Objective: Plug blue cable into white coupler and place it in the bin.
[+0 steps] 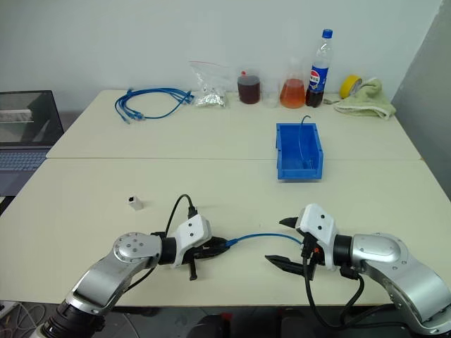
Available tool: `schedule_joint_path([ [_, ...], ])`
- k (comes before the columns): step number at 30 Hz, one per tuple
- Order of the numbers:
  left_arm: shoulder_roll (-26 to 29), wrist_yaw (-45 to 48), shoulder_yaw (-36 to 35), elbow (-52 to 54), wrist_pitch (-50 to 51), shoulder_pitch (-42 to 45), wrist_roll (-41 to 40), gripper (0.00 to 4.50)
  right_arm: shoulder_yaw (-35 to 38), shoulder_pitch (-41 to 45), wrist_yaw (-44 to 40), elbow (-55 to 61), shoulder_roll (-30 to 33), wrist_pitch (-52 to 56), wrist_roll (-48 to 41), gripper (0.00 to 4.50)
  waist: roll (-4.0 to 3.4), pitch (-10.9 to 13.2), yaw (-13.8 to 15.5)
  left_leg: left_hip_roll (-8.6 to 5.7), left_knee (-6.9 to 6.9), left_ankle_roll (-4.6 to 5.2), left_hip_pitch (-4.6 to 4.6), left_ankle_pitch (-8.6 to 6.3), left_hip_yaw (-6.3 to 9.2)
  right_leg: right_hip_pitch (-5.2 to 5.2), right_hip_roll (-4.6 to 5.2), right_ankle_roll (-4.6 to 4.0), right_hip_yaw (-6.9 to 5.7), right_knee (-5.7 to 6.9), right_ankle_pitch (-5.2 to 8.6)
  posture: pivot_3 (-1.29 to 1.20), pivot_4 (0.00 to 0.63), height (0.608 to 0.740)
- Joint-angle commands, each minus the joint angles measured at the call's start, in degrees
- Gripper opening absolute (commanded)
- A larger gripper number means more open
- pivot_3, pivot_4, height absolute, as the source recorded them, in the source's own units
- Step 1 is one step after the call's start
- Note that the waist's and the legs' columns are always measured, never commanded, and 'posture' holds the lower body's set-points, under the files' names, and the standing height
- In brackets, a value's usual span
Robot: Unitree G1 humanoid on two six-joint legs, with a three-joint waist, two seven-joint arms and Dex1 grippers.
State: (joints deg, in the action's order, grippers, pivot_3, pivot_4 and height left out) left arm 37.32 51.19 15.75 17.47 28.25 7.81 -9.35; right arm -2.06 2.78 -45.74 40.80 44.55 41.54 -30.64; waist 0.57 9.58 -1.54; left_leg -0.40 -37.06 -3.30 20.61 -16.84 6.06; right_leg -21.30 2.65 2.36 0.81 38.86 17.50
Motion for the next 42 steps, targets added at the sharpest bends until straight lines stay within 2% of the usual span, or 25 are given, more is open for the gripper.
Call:
schedule_joint_path([
  [1, -3.1, -1.3, -2.1, -1.6, 3.3, 0.9, -3.5, 0.27, 4.3, -0.6, -1.5, 2.4, -1.3, 1.5, -8.6, 4.50, 0.01, 0.0, 0.1, 0.00, 0.00, 0.00, 0.00, 0.00, 0.01, 0.00, 0.00, 0.00, 0.00, 0.00, 0.00, 0.00, 0.150, 0.740],
  [5, -5.2, 1.3, -5.0, -0.4, 5.1, 4.2, -9.2, 0.26, 6.5, -0.1, -1.4, 2.5, -1.6, 5.8, -18.0, 4.50, 0.13, 0.1, 0.1, -0.01, -0.07, 0.00, 0.10, 0.00, 0.07, -0.02, 0.00, 0.02, -0.08, 0.02, -0.02, 0.00, 0.150, 0.740],
  [11, -5.3, 3.4, -8.8, 0.9, 7.9, 8.8, -15.9, 0.26, 4.5, -2.3, -0.8, 2.2, -3.4, 1.5, -15.6, 4.50, 0.15, 0.1, 0.0, 0.03, -0.04, 0.00, 0.16, 0.00, 0.07, -0.11, -0.05, 0.01, -0.07, 0.02, -0.01, 0.00, 0.150, 0.740],
  [18, -5.3, 3.9, -11.9, 1.8, 12.7, 11.7, -23.0, 0.26, 3.9, -5.3, -0.6, -0.1, -6.0, 0.4, -18.2, 4.50, 0.19, 0.1, -0.1, 0.02, -0.05, 0.00, 0.17, 0.00, 0.04, -0.11, -0.04, 0.01, -0.02, -0.02, -0.01, 0.00, 0.150, 0.740],
  [28, -5.2, 3.0, -15.0, 4.0, 19.3, 13.1, -32.7, 0.26, 3.8, 0.4, 3.3, -7.4, -10.7, 2.6, -21.0, 4.50, 0.28, 0.2, -0.2, 0.02, -0.04, 0.00, 0.16, 0.01, 0.04, -0.14, -0.06, 0.01, 0.01, 0.01, -0.01, 0.00, 0.150, 0.740],
  [42, -3.1, 3.6, -14.6, 6.8, 21.7, 12.5, -36.2, 0.26, 3.5, 9.8, 4.1, -12.5, -14.8, 5.6, -26.1, 4.50, 0.32, 0.2, -0.2, 0.04, -0.03, 0.00, 0.17, 0.01, 0.05, -0.16, -0.06, 0.01, -0.01, 0.01, -0.01, 0.00, 0.150, 0.740],
])
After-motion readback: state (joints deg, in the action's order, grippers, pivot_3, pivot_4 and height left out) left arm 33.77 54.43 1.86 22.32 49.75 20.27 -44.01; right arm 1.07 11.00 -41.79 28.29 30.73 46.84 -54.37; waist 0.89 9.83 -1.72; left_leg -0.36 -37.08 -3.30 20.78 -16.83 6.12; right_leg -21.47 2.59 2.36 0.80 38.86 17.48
